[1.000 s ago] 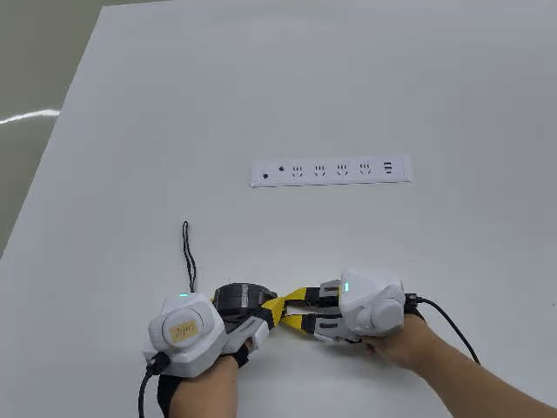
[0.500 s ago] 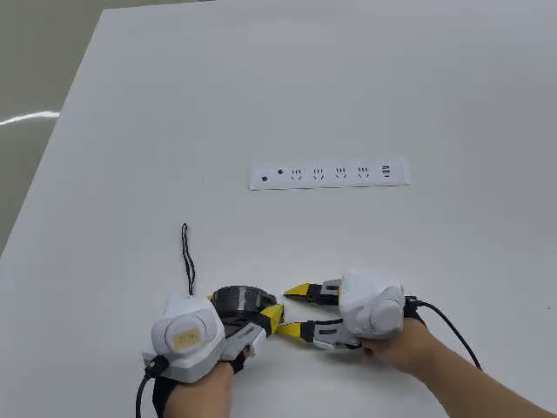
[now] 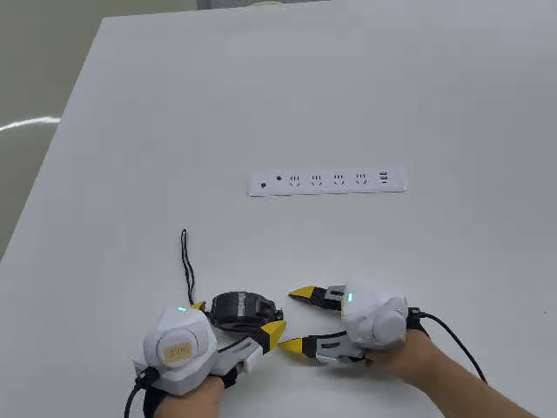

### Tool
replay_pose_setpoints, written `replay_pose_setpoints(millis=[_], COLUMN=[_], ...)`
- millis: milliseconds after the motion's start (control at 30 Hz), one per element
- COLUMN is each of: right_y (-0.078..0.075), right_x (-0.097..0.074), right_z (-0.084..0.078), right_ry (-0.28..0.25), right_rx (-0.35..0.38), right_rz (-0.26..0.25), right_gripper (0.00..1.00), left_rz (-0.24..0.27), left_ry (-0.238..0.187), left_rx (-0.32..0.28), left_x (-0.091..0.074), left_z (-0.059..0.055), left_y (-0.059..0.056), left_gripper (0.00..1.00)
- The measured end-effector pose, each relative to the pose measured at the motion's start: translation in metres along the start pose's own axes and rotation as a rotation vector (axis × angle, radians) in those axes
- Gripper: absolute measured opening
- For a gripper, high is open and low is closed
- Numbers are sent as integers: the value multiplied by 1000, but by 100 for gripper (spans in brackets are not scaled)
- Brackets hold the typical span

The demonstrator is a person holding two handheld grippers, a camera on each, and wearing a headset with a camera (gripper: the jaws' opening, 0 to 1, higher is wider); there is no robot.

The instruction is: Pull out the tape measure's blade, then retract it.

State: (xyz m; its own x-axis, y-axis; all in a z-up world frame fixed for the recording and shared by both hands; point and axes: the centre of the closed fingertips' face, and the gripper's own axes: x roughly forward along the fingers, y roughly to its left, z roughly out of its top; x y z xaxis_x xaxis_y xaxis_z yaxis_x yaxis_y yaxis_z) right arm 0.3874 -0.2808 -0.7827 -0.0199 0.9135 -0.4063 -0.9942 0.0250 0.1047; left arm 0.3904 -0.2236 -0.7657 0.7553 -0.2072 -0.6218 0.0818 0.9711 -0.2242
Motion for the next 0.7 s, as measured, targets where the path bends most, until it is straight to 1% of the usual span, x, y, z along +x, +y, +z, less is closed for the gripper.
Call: replay_pose_setpoints(millis=[167,233,300,400,500,600,667,700], right_y=[-1,-1,-1,0,3,7,7,9], right_x=[-1,-1,-2,-4,-7,-14,-17,-20], right_z=[1,1,1,1,0,5,4,5], right_ry=[-8,-6,0,-1,11,11,27,26], right_rx=[13,15,15,27,26,30,40,34], right_rz=[-11,-12,-13,-17,-17,-27,-37,-41], right_gripper=[54,54,53,52,51,51,52,51], left_rz=[-2,-7,-11,-13,-23,-43,-59,-65], left_ry=[-14,-12,-10,-9,-9,-4,0,9], left_rx=[12,24,31,13,21,47,52,73], left_x=[-1,-1,-2,-4,-6,-9,-10,-12], left_z=[3,3,3,2,2,1,0,-2], left_y=[-1,-2,-3,-1,-2,-3,-4,-4], left_gripper=[93,94,93,91,90,88,89,89])
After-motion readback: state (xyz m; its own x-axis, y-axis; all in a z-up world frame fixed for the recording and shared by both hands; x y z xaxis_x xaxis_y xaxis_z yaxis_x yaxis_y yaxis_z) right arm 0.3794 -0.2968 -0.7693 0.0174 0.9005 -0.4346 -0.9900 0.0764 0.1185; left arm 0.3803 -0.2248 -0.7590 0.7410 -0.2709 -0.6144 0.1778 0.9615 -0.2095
